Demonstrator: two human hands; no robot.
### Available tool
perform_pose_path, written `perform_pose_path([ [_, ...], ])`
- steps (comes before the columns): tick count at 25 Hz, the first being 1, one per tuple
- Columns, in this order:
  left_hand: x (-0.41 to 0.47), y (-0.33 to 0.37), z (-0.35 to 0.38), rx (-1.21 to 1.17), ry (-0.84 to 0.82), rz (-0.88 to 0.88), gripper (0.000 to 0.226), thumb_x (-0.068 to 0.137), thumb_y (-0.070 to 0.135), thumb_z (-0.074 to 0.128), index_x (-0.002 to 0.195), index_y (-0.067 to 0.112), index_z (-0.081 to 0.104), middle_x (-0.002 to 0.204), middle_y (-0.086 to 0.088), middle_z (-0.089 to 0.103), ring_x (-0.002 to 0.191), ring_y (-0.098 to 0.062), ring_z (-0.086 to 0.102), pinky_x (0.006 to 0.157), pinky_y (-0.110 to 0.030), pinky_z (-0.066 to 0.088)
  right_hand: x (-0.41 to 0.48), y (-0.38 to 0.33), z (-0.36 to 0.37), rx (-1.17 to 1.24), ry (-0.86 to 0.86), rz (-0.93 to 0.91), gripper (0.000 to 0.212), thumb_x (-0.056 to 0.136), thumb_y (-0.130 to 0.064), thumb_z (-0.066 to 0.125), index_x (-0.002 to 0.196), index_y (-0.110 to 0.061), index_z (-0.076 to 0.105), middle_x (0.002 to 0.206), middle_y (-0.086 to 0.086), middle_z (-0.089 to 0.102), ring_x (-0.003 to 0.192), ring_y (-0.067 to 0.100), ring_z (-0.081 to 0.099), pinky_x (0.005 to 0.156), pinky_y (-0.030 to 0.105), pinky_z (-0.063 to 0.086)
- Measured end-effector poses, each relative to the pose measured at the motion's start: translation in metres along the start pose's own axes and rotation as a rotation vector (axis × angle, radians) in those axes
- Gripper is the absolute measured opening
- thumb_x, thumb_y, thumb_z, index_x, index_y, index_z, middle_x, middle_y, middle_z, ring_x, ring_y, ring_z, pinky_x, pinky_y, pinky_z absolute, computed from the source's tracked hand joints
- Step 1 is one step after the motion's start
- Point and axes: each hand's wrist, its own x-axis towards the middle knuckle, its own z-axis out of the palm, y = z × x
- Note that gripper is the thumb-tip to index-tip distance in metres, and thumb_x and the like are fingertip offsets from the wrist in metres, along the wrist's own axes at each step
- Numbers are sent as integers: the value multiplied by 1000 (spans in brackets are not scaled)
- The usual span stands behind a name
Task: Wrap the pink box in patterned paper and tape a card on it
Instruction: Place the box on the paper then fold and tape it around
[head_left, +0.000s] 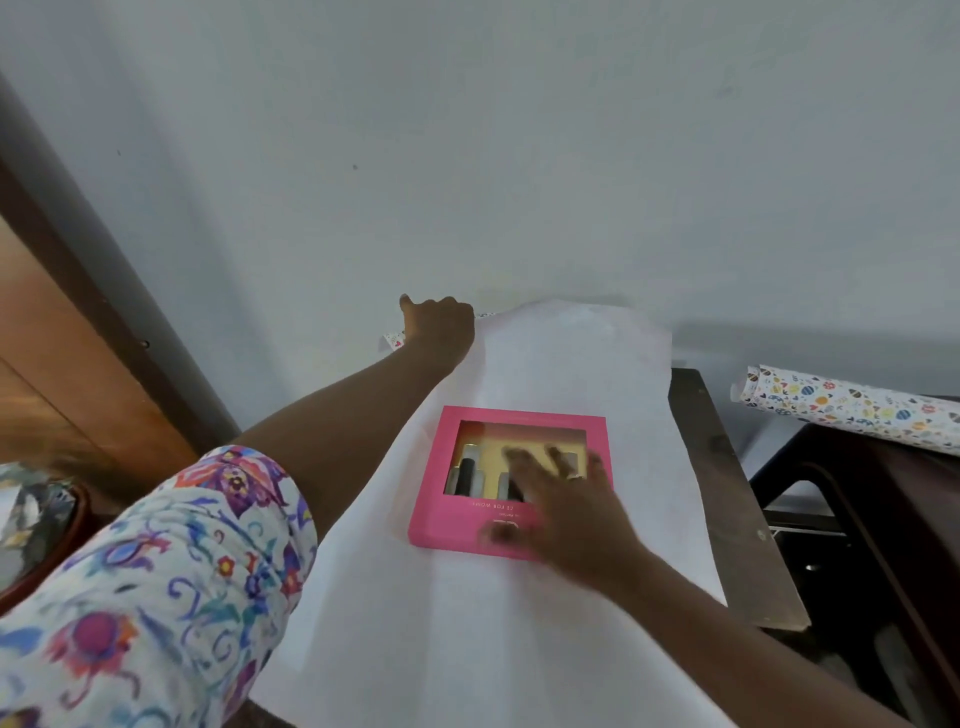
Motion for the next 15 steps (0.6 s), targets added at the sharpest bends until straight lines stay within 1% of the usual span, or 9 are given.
perform_pose_path([
  [1,3,-5,-1,-42,18,-12,29,92,6,40,112,15,58,101,-6,62,96,-30,62,91,-39,37,4,15,-5,83,50,95,81,84,-73,19,147,-23,24,153,-1,30,141,23,28,114,52,12],
  [2,4,-9,-2,-91,31,-22,32,92,5,40,117,16,56,105,-7,62,97,-31,62,81,-34,38,7,30,-8,117,67,189,66,94,-59,19,148,-22,22,154,0,26,141,22,25,115,49,13],
  [3,6,-12,-4,-128,45,-27,35,92,4,40,120,18,54,108,-8,61,99,-32,61,76,-32,38,10,44,-11,157,43,274,57,99,-48,19,149,-21,20,156,1,21,143,24,22,116,48,14],
  [5,7,-15,-3,-156,45,-39,39,91,3,40,124,19,53,112,-9,59,103,-33,60,76,-32,39,17,60,-9,317,-26,399,55,100,-46,16,150,-25,13,159,2,10,144,29,17,116,47,14],
  [8,13,-20,8,-156,64,-51,39,91,2,39,123,18,54,111,-11,59,101,-35,61,78,-35,43,41,68,1,392,-41,501,60,97,-54,16,151,-30,4,158,10,11,140,38,23,113,48,18],
  [10,19,-23,11,-164,109,-55,37,93,5,37,123,18,54,108,-13,61,98,-36,62,76,-35,44,61,76,2,397,-1,542,59,98,-52,19,151,-26,7,157,12,14,140,38,25,113,49,20],
  [13,31,-19,2,-162,146,-51,38,91,4,37,124,18,52,105,-13,62,95,-36,62,71,-32,40,85,79,-1,352,34,579,54,102,-40,22,150,-17,13,156,14,17,142,33,21,115,50,18],
  [14,33,-16,-2,-167,146,-38,40,90,3,37,125,18,51,106,-13,62,95,-36,62,71,-32,39,88,77,-2,321,19,586,52,102,-36,24,149,-14,17,154,16,21,141,33,23,115,50,19],
  [15,31,-14,-5,-173,152,-15,42,90,2,37,126,18,50,109,-13,62,97,-35,61,71,-32,39,89,76,-5,340,29,608,50,102,-34,26,146,-9,24,149,19,29,137,35,29,113,50,22],
])
